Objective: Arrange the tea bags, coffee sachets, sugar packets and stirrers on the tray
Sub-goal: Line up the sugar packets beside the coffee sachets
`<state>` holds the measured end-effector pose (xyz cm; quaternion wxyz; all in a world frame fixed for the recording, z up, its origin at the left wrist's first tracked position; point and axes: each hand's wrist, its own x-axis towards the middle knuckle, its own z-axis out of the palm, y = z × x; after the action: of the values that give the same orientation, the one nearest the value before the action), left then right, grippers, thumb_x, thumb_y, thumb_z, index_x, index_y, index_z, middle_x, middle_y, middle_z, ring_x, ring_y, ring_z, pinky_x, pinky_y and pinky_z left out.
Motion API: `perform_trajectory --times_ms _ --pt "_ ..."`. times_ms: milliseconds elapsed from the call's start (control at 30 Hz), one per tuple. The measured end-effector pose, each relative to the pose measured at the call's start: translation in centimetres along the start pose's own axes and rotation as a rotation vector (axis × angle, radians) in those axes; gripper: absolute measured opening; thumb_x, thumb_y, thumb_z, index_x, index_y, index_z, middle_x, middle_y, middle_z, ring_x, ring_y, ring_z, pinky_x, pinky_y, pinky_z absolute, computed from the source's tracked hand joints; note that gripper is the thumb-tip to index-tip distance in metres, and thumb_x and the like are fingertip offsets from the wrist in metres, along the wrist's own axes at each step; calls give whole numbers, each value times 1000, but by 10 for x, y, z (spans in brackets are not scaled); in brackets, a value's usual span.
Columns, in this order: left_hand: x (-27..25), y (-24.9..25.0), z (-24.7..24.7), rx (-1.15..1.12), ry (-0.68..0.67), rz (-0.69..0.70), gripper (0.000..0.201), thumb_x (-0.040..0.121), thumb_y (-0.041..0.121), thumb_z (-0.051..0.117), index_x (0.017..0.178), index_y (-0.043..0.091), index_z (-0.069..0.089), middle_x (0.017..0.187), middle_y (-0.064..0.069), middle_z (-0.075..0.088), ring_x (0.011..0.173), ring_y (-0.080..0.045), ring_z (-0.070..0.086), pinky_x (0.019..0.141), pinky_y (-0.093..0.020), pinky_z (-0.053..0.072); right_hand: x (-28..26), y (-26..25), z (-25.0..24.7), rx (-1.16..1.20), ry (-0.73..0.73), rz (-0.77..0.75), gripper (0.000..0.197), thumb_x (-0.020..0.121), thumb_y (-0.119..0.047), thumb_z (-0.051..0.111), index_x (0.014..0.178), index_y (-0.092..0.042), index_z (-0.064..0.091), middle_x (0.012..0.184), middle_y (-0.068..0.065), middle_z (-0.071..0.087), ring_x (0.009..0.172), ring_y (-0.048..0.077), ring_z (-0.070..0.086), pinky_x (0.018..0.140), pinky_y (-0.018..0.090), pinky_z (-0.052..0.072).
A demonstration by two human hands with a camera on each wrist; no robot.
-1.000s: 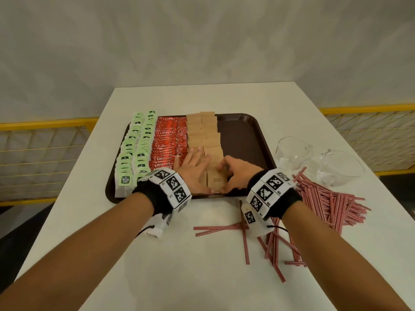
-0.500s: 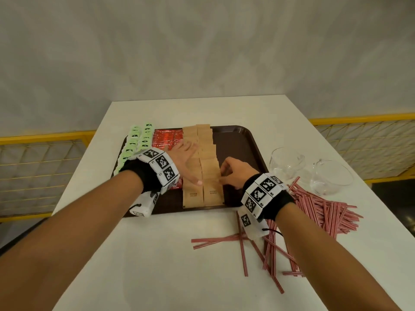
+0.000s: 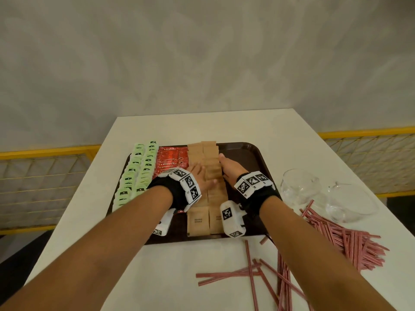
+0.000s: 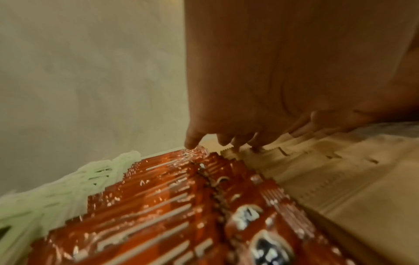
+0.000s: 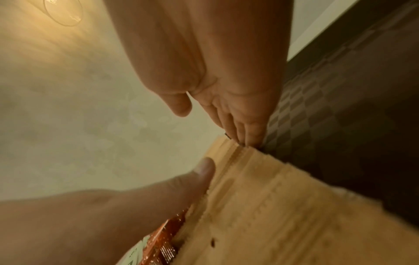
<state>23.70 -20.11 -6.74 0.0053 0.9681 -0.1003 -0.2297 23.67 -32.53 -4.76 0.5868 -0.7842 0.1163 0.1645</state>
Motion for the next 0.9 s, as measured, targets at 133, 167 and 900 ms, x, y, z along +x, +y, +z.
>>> perform_trajectory --times_ms 133,167,900 --pt "-1 -1 0 4 -31 -8 80 92 63 25 151 15 -1 158 -2 -11 145 -20 -11 114 -49 -8 6 2 1 43 -6 25 49 100 -37 33 136 -5 43 139 14 46 128 29 45 109 41 37" --pt "-2 1 -1 9 -24 -6 80 92 63 26 151 15 -1 158 -3 -11 145 -20 -12 114 -48 -8 6 2 1 28 -9 38 50 100 -39 32 136 -6 44 139 12 47 128 28 46 109 41 36" --pt "-2 -1 -15 31 91 6 78 91 65 27 150 19 6 159 0 1 146 -20 -3 115 -52 0 18 -6 -1 -380 -8 -24 43 96 -8 36 139 -7 43 146 11 39 128 30 45 104 42 41"
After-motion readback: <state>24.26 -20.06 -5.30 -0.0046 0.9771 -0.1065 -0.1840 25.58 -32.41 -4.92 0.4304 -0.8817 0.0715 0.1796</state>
